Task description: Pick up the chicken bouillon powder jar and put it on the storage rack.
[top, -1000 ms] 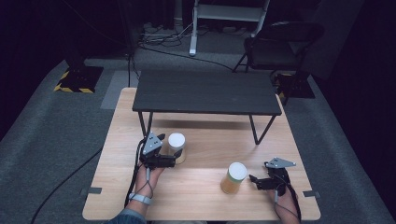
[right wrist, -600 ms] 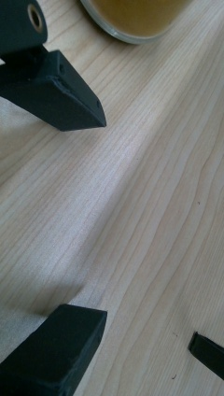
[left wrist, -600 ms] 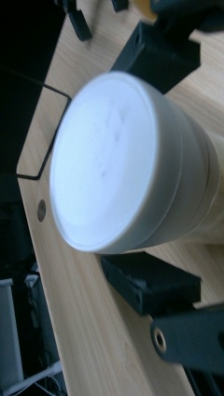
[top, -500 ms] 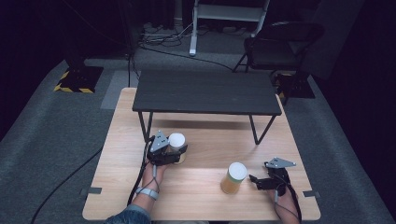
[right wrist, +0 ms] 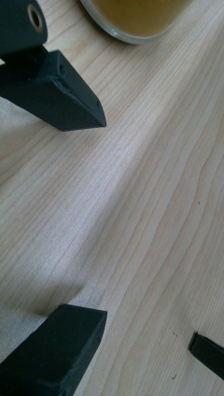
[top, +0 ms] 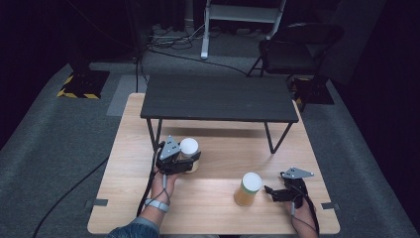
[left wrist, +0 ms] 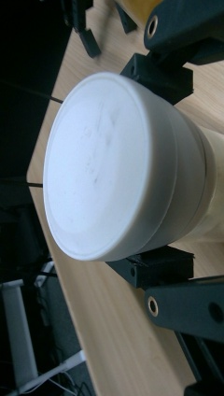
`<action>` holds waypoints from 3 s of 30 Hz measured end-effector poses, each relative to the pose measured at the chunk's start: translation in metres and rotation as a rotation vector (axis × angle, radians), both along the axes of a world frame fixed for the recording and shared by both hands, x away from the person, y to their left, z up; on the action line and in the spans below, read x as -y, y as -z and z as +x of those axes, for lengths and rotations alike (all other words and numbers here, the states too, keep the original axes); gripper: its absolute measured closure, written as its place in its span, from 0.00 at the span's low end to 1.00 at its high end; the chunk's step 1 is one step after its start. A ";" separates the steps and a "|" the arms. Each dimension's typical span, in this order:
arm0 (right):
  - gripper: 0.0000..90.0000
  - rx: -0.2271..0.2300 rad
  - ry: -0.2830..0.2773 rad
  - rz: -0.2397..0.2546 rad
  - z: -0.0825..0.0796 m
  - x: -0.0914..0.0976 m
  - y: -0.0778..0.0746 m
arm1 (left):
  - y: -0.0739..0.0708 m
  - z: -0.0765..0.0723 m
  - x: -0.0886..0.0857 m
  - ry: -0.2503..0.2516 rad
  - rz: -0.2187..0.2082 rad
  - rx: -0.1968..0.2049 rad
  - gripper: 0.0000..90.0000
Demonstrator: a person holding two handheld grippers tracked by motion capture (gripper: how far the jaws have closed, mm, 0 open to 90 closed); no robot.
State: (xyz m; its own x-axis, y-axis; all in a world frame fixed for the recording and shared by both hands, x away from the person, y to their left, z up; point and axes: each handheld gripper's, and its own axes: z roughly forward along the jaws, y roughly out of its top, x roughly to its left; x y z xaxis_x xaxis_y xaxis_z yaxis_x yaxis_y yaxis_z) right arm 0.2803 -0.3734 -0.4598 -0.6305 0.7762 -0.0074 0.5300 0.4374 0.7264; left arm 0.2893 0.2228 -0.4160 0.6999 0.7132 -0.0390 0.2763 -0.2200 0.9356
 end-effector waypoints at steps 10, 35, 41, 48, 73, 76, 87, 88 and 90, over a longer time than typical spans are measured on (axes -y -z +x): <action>0.08 0.000 0.004 0.000 0.000 0.000 0.000 | -0.059 0.000 -0.002 0.011 -0.006 0.018 0.38; 0.08 0.002 0.014 -0.001 -0.001 -0.001 0.000 | -0.173 0.033 -0.001 0.038 -0.013 0.062 0.38; 0.08 0.002 0.014 -0.001 -0.001 -0.001 0.000 | -0.176 0.048 -0.001 0.014 -0.056 0.096 0.38; 0.08 0.004 0.014 -0.002 -0.001 -0.001 0.000 | -0.168 0.072 0.003 -0.039 -0.086 0.061 0.38; 0.08 -0.001 0.003 0.000 0.000 -0.001 0.000 | -0.153 0.090 0.018 -0.127 -0.051 0.030 0.21; 0.08 -0.001 0.002 0.000 0.000 -0.001 0.000 | -0.152 0.081 0.011 -0.128 -0.050 0.033 0.19; 0.08 -0.001 0.002 0.000 0.000 -0.001 0.000 | -0.146 0.051 -0.008 -0.133 -0.028 0.046 0.17; 0.08 -0.001 0.002 0.001 0.000 0.000 0.000 | -0.145 0.049 -0.009 -0.131 -0.027 0.047 0.16; 0.08 -0.002 0.002 0.001 0.000 0.000 0.000 | -0.143 0.046 -0.012 -0.125 -0.017 0.047 0.14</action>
